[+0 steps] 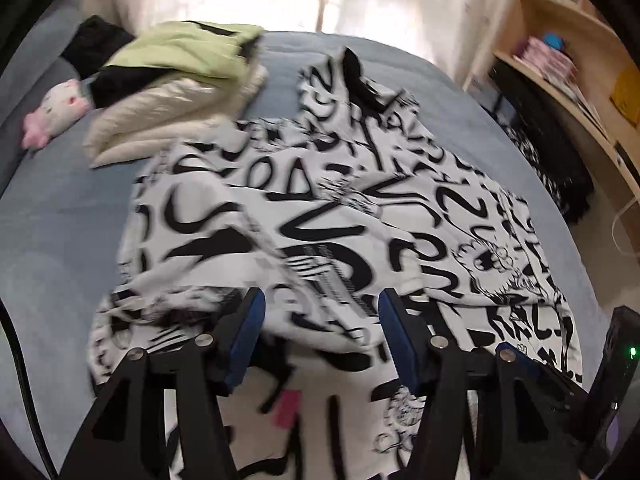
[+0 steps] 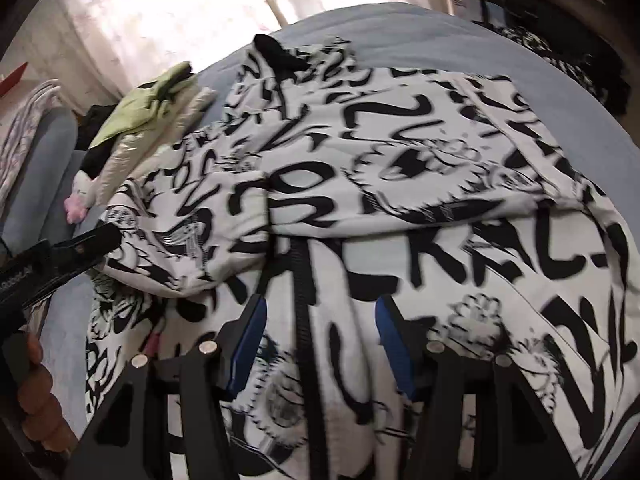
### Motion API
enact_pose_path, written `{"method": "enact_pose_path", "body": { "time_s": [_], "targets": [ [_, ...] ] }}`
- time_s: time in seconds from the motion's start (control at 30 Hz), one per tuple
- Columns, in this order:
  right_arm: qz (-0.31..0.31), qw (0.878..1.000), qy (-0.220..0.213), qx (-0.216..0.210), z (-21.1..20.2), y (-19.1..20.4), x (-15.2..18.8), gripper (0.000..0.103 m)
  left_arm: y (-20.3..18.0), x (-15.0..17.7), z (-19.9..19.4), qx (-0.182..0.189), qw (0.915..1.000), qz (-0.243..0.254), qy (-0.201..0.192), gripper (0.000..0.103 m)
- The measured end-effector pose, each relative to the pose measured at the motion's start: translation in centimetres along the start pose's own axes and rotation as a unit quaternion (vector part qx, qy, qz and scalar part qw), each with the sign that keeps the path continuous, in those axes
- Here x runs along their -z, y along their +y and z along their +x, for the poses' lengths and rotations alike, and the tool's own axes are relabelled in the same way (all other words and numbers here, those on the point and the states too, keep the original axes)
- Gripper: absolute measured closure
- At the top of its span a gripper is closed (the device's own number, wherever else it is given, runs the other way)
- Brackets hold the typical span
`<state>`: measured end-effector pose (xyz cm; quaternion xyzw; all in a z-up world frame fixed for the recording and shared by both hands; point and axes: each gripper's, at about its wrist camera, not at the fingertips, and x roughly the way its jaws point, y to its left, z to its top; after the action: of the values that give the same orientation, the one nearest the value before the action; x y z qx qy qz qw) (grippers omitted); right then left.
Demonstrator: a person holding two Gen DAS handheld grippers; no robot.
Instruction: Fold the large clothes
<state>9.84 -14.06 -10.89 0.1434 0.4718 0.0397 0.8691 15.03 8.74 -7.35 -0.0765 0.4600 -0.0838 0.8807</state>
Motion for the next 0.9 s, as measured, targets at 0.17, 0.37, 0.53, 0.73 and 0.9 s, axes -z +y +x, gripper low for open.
{"method": "enact_pose_path", "body": {
  "time_s": [0.17, 0.37, 0.53, 0.73, 0.9],
  "targets": [
    [0.033, 0.994, 0.047, -0.089, 2.1, 0.4, -1.7, 0.046, 2.9, 1.5, -1.3, -0.019, 0.9994, -0.027, -0.003, 0.046],
    [0.094, 0.979, 0.085, -0.158, 5.8, -0.2, -3.5, 0.047, 5.5, 3.8, -1.1, -0.016, 0.9988, -0.045, 0.009, 0.045],
    [0.121, 0.975, 0.104, -0.152, 9.4, 0.3, -4.4, 0.047, 7.9, 4.8, -0.1, -0.022, 0.9967, -0.073, 0.028, 0.045],
    [0.074, 0.980, 0.094, -0.157, 9.9, 2.9, -5.0, 0.093, 9.1, 5.2, 0.4, -0.026, 0.9951, -0.090, 0.032, 0.045],
    [-0.055, 0.985, -0.037, -0.157, 2.5, 7.7, -8.3, 0.094, 9.5, 5.1, 0.5, -0.028, 0.9943, -0.099, 0.026, 0.045]
  ]
}}
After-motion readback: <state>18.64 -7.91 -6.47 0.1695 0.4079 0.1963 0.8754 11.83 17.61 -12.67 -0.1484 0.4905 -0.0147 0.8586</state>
